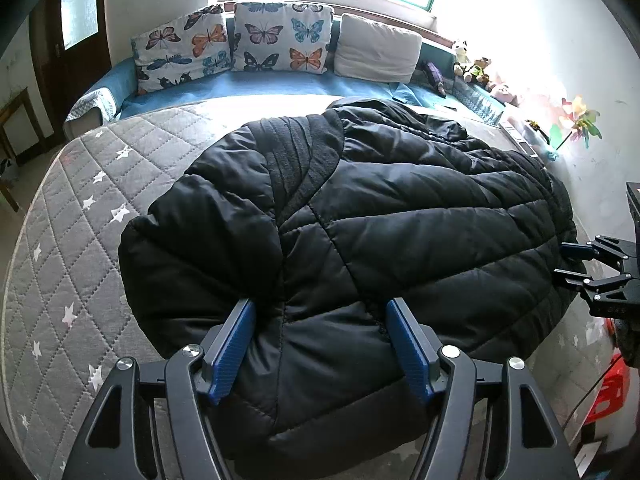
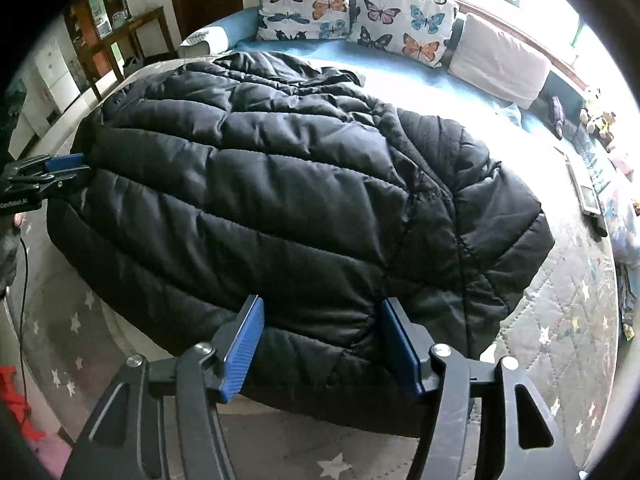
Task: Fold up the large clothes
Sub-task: 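Pull the jacket edge outward with the right gripper to spread it flat, then grasp the black puffer jacket with both grippers and lift it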
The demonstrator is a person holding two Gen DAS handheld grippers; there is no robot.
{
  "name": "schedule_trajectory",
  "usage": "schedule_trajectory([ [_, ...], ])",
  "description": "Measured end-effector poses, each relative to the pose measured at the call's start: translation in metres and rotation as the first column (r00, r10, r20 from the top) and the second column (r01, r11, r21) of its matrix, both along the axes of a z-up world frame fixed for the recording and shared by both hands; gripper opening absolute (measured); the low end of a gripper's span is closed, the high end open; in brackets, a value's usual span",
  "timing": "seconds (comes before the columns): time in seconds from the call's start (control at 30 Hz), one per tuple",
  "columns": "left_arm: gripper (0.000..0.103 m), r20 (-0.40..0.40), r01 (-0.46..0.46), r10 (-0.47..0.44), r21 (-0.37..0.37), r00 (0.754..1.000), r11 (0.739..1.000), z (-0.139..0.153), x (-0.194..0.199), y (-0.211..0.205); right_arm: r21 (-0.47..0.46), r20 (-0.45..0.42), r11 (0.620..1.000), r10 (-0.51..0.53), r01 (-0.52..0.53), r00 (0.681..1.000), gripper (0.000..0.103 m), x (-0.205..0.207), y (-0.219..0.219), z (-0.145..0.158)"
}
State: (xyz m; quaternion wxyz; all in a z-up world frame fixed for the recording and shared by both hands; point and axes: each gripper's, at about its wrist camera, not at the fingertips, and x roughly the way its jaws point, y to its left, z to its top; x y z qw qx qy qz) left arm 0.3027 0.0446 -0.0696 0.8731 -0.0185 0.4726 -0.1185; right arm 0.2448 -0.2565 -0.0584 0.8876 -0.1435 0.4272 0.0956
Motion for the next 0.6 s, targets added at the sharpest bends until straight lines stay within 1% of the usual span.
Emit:
schedule_trajectory([
  [0.43,0.073,0.001,0.000,0.000,0.001,1.000,1.000,-0.001,0.000,-0.001,0.012,-0.025,1.000,-0.006,0.006,1.000,0.067,0.006,-0.004,-0.008],
  [0.53,0.073,-0.001,0.000,0.000,-0.001,1.000,1.000,-0.001,0.000,-0.001,0.019,-0.035,1.000,0.005,-0.005,0.999,0.066,0.005,-0.008,0.003],
  [0.6,0.073,-0.003,0.002,-0.002,-0.006,1.000,1.000,-0.001,0.001,-0.001,0.040,-0.019,0.999,0.001,0.000,1.000,0.066,0.004,-0.011,0.018],
])
